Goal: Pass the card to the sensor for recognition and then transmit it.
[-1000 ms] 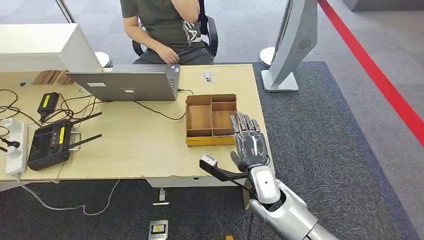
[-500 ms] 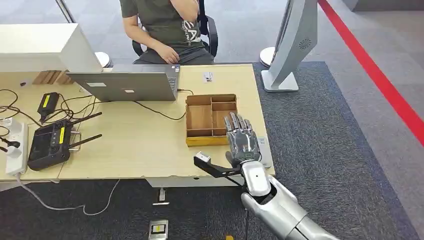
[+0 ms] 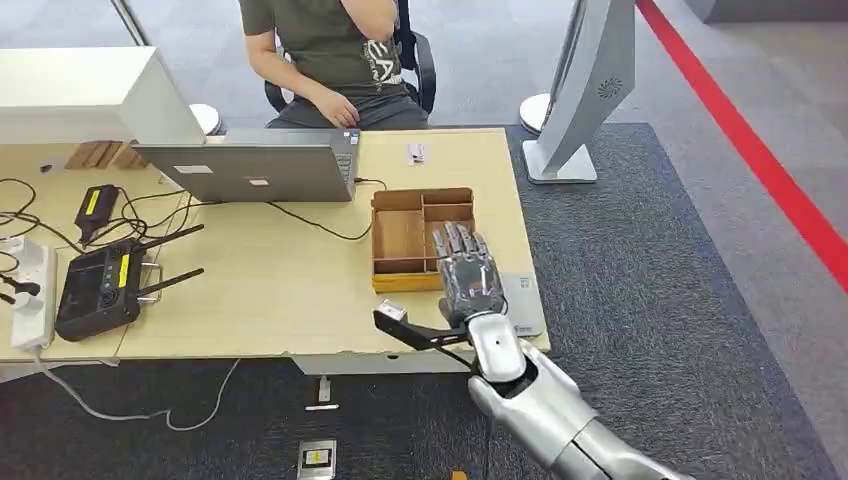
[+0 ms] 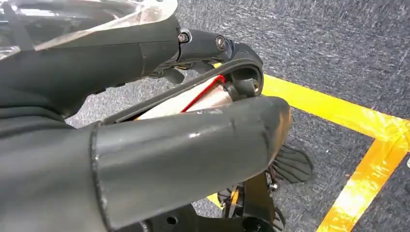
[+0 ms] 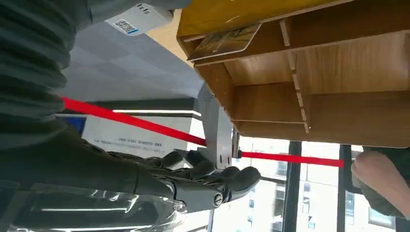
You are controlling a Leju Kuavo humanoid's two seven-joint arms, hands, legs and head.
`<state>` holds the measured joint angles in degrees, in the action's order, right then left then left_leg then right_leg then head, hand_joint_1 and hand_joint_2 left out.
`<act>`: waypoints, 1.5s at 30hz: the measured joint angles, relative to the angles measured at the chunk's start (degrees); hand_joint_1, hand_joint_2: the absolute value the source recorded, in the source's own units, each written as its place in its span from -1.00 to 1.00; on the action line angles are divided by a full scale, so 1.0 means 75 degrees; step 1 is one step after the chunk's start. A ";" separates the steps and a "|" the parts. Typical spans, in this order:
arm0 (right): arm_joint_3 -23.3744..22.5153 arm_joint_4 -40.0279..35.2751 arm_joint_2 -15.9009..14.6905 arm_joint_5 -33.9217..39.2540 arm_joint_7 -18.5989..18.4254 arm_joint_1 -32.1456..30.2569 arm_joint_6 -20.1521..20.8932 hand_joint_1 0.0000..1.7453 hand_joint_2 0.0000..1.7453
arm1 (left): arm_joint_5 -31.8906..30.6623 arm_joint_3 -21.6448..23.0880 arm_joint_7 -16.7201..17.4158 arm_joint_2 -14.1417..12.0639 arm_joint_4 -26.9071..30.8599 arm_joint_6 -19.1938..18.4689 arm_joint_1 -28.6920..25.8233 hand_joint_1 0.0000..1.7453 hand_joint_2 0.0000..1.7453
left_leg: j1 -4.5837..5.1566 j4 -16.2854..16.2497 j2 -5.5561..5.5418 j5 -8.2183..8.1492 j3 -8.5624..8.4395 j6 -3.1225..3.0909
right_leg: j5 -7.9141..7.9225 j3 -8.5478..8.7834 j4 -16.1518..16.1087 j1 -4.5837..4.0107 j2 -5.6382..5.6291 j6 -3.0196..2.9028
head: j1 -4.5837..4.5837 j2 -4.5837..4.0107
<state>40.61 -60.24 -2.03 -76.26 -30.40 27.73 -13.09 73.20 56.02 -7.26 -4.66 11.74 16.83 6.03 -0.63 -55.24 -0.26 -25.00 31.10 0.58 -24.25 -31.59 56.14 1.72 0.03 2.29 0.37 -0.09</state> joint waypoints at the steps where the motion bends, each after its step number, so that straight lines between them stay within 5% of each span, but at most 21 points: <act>1: 0.0000 0.0076 0.0041 0.0000 0.0003 0.0044 0.0012 -1.00 1.00 | 0.0003 0.0000 0.0003 0.0003 0.0000 0.0003 0.0000 -1.00 -1.00 | 0.0000 0.0000 0.0000 0.0001 0.0000 0.0001 | 0.0000 0.0000 0.0000 0.0000 0.0000 0.0000 | 0.0000 0.0000; 16: -0.0143 0.1092 0.0143 0.0009 -0.0058 0.0405 0.0090 -1.00 1.00 | -0.0090 0.0000 0.0050 0.0032 0.0000 0.0017 -0.0003 -1.00 -1.00 | 0.0000 -0.0002 0.0000 0.0002 0.0000 0.0001 | 0.0001 0.0000 0.0000 0.0000 0.0000 0.0000 | 0.0000 0.0003; 45: -0.0408 0.1570 0.0049 0.0055 0.0041 0.0481 0.0055 -1.00 1.00 | -0.0134 0.0000 0.0035 0.0038 0.0000 0.0003 -0.0003 -1.00 -1.00 | -0.0001 -0.0002 0.0000 0.0002 -0.0002 0.0001 | 0.0001 0.0000 0.0000 -0.0001 0.0000 0.0000 | -0.0003 0.0000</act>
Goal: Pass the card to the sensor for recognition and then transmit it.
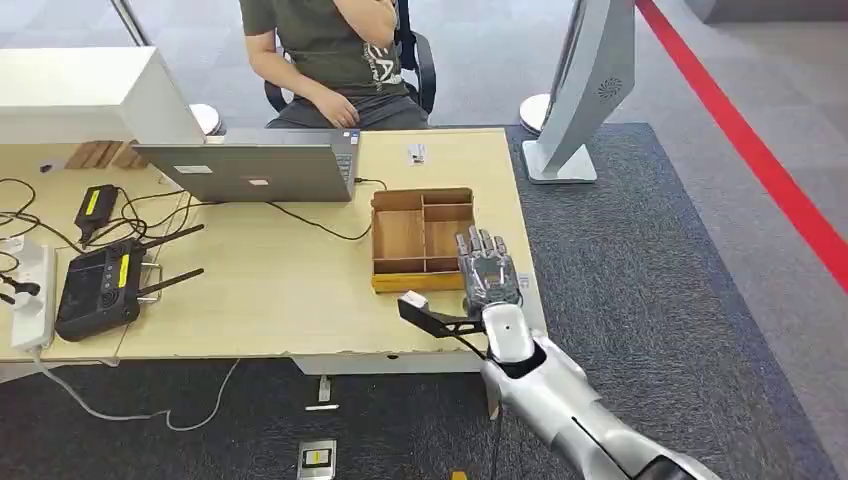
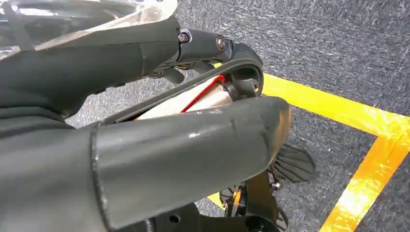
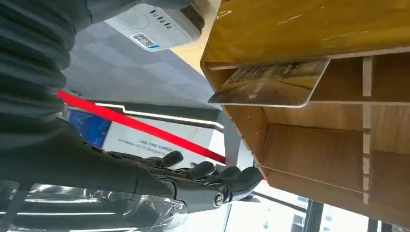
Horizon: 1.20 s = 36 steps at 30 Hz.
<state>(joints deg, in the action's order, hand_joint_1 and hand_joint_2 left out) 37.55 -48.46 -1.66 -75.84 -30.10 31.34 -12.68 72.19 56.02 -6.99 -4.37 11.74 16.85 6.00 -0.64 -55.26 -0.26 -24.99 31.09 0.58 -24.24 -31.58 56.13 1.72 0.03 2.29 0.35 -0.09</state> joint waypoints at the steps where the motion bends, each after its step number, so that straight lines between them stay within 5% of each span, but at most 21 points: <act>1: -0.0015 0.0026 0.0009 0.0015 0.0041 -0.0001 0.0000 -1.00 1.00 | -0.0003 0.0000 0.0018 0.0000 0.0000 0.0000 0.0002 -1.00 -1.00 | 0.0000 0.0000 0.0000 0.0000 0.0000 0.0000 | 0.0000 0.0000 0.0000 0.0000 0.0000 0.0000 | 0.0003 0.0000; 35: 0.0009 0.0204 -0.0041 0.0149 -0.0061 -0.0020 0.0289 -1.00 1.00 | -0.0204 0.0067 0.0114 0.0003 -0.0003 -0.0058 0.0001 -1.00 -1.00 | 0.0000 0.0000 0.0000 0.0000 -0.0001 0.0000 | 0.0000 -0.0001 0.0000 0.0000 0.0000 0.0000 | 0.0003 0.0000; 36: 0.0015 0.0204 -0.0044 0.0149 -0.0061 -0.0022 0.0289 0.06 1.00 | -0.0207 0.0067 0.0114 0.0003 -0.0003 -0.0058 0.0001 -1.00 -1.00 | 0.0000 0.0000 0.0000 0.0000 0.0000 0.0000 | 0.0000 -0.0001 0.0000 0.0000 0.0000 0.0000 | 0.0003 0.0003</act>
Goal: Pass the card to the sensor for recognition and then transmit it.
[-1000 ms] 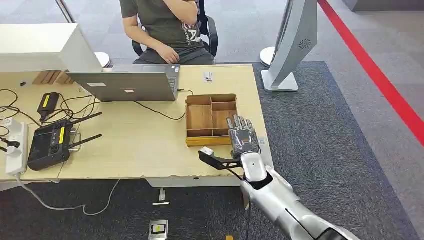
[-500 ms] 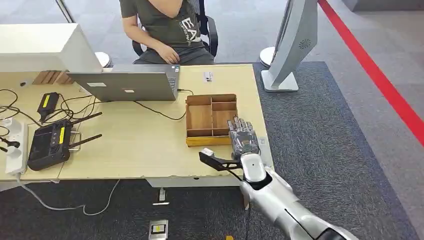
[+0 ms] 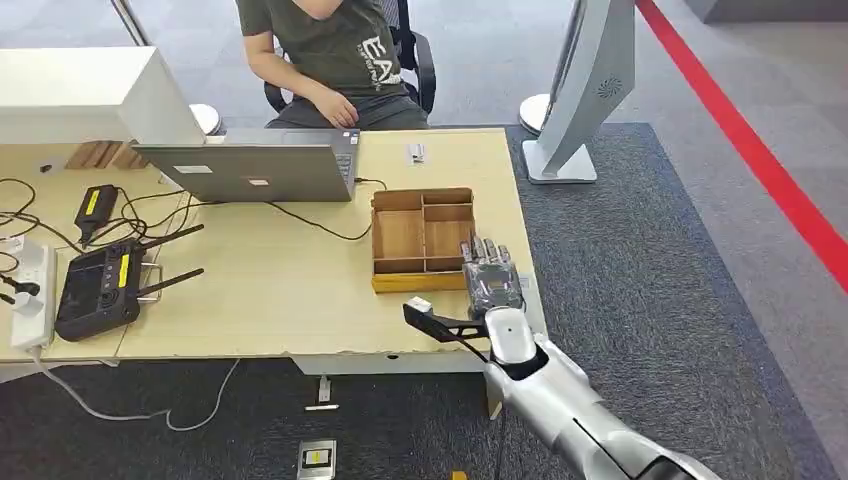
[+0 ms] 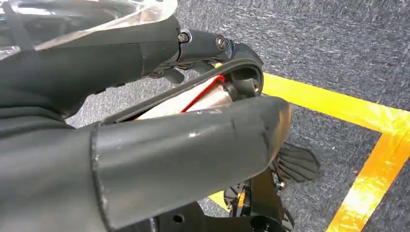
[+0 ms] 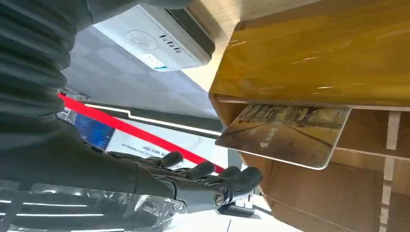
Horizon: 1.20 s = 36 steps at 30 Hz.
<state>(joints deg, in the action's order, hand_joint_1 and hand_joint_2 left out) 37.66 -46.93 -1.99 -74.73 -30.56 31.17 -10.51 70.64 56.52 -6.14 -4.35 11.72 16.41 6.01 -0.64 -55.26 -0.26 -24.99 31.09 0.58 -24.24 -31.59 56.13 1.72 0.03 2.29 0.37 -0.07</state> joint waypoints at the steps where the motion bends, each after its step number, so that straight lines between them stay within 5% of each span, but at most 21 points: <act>1: 0.0006 0.0000 -0.0003 0.0000 0.0000 -0.0001 0.0000 1.00 1.00 | -0.0003 0.0003 0.0000 0.0000 0.0000 0.0000 0.0000 -1.00 -1.00 | 0.0000 0.0000 0.0000 0.0000 0.0000 0.0000 | 0.0000 0.0000 0.0000 0.0000 0.0000 0.0000 | 0.0000 -0.0003; 28: 0.0026 0.0006 0.0254 0.0207 0.0291 0.0072 -0.0035 1.00 1.00 | 0.0108 0.0044 0.0015 0.0000 0.0000 0.0032 0.0002 -1.00 -1.00 | -0.0001 0.0001 0.0000 0.0000 0.0000 0.0000 | 0.0000 0.0003 0.0000 -0.0001 0.0000 0.0000 | 0.0000 0.0000; 29: 0.0029 0.0009 0.0265 0.0207 0.0297 0.0075 -0.0038 -0.82 1.00 | 0.0108 0.0044 0.0015 0.0000 0.0000 0.0032 0.0001 -1.00 -1.00 | -0.0001 0.0001 0.0000 0.0000 -0.0001 0.0000 | 0.0000 0.0002 0.0000 -0.0001 0.0000 0.0000 | 0.0000 -0.0003; 30: 0.0032 0.0015 0.0282 0.0210 0.0306 0.0080 -0.0038 -1.00 1.00 | 0.0108 0.0047 0.0015 0.0000 0.0000 0.0032 0.0000 -1.00 -1.00 | -0.0001 0.0001 0.0000 0.0000 0.0000 0.0000 | 0.0000 0.0003 0.0001 -0.0001 0.0000 0.0000 | 0.0000 -0.0003; 31: 0.0032 0.0026 0.0289 0.0207 0.0306 0.0087 -0.0049 -1.00 -1.00 | 0.0111 0.0047 0.0015 0.0000 0.0000 0.0035 0.0000 -1.00 -1.00 | -0.0001 0.0001 0.0000 0.0000 0.0000 0.0000 | 0.0000 0.0003 0.0000 -0.0001 0.0000 0.0000 | 0.0000 0.0000; 36: 0.0041 0.0125 0.0358 0.0262 0.0550 0.0152 -0.0437 -1.00 -1.00 | 0.0163 0.0047 0.0012 0.0000 0.0000 0.0067 0.0001 -1.00 -1.00 | -0.0001 0.0000 0.0000 0.0000 -0.0002 0.0000 | 0.0000 0.0003 0.0000 -0.0001 0.0000 0.0000 | -0.0003 -0.0003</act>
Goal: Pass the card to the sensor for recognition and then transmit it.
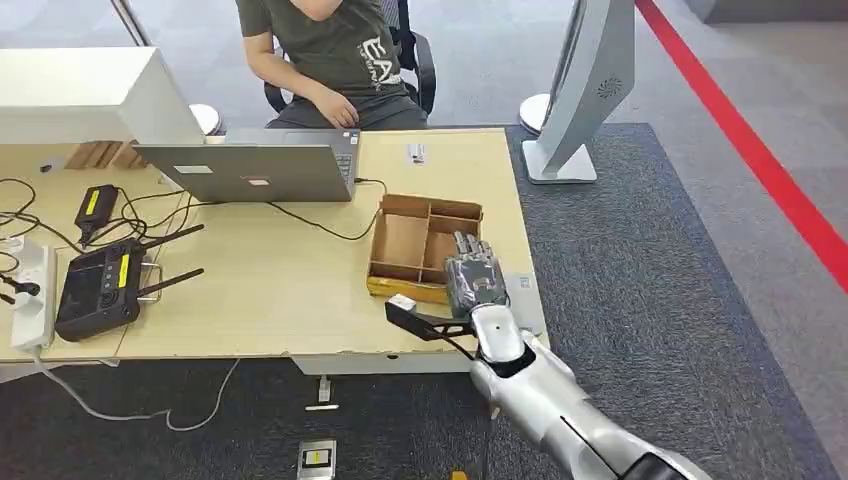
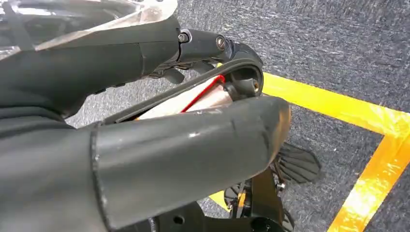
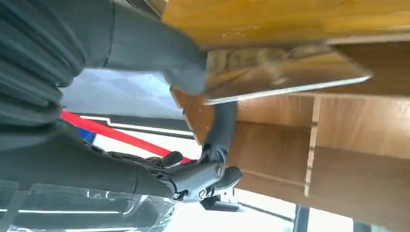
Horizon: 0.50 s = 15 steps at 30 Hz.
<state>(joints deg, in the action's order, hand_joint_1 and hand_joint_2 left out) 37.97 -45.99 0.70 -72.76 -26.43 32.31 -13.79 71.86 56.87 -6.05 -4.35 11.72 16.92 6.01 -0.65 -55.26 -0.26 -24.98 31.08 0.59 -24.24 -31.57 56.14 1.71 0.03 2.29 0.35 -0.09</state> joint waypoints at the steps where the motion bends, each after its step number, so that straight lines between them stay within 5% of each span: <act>1: 0.0003 0.0020 0.0009 0.0000 0.0047 0.0017 -0.0029 -1.00 -1.00 | 0.0006 0.0000 -0.0009 0.0000 0.0000 0.0009 0.0000 -1.00 -1.00 | 0.0000 0.0000 0.0000 0.0000 0.0000 0.0000 | 0.0000 0.0000 0.0000 0.0000 0.0000 0.0000 | 0.0003 0.0000; 15: 0.0090 0.0067 0.0076 -0.0175 0.0024 0.0063 -0.0041 -1.00 -1.00 | 0.0012 0.0000 -0.0020 0.0009 0.0000 0.0026 -0.0001 -1.00 -1.00 | 0.0000 0.0000 0.0000 0.0000 0.0002 0.0000 | 0.0000 0.0000 0.0000 0.0000 0.0000 0.0000 | 0.0003 0.0000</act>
<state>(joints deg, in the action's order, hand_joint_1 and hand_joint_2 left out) 38.64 -45.48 1.27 -74.07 -26.25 32.79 -14.10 71.95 56.87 -6.21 -4.28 11.72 17.11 6.01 -0.65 -55.26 -0.26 -24.99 31.09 0.59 -24.24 -31.57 56.13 1.71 0.03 2.29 0.37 -0.09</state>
